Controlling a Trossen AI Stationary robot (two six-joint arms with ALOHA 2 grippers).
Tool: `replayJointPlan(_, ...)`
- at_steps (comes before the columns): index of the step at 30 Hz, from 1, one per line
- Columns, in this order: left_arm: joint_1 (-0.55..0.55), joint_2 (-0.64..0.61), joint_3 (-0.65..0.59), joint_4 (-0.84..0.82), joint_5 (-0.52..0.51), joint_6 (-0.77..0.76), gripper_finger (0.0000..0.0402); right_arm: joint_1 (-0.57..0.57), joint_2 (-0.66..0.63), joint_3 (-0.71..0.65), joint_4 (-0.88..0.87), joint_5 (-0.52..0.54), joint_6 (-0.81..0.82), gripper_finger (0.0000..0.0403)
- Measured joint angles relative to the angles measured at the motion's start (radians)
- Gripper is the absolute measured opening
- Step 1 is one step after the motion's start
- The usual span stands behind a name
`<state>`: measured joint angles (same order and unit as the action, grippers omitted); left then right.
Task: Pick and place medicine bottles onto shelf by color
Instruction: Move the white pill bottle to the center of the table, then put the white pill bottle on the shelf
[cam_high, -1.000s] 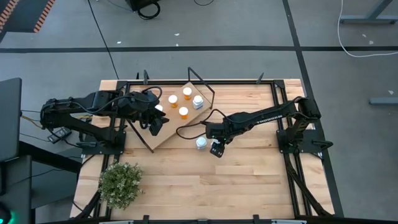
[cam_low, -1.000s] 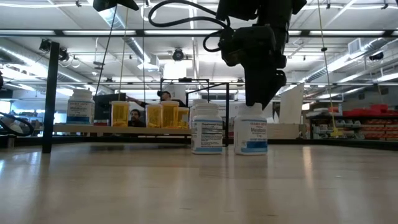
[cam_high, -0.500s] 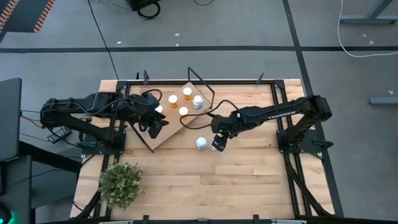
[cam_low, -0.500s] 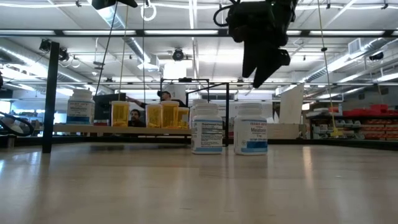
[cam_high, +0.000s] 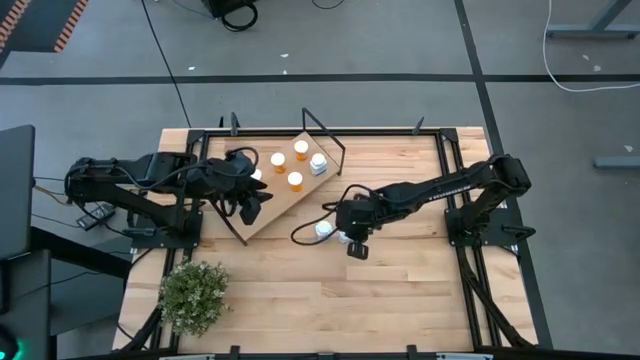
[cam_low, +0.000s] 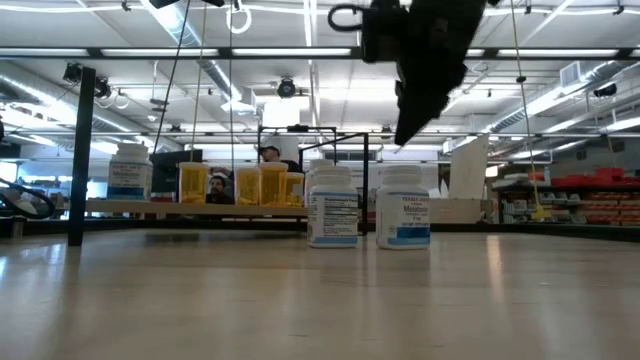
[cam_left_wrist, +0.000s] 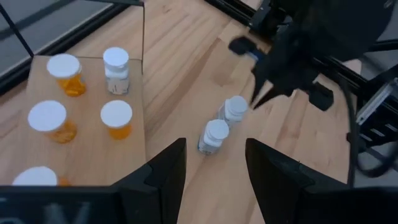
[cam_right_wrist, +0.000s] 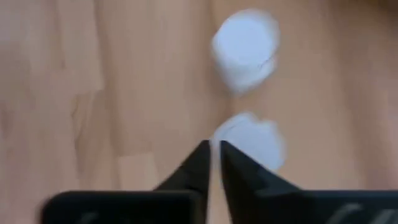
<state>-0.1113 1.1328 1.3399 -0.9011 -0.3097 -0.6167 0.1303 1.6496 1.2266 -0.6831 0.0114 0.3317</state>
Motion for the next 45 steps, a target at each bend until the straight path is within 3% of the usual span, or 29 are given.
replayJointPlan(3,-0.006,0.0,0.0,0.0,-0.009,-0.001,0.0172,-0.007,0.0,-0.031,0.036,-0.003,0.042,0.0009)
replayJointPlan(12,-0.006,0.0,0.0,0.012,-0.009,-0.001,0.0172,-0.01,-0.003,-0.035,0.064,0.048,0.032,0.0007)
replayJointPlan(25,-0.006,0.0,0.0,0.035,-0.012,0.0,0.0172,-0.02,-0.011,-0.136,0.111,0.025,0.065,0.0006)
replayJointPlan(45,-0.006,0.0,0.0,0.053,-0.012,-0.008,0.0172,-0.022,0.001,-0.048,0.095,0.021,0.092,0.0005)
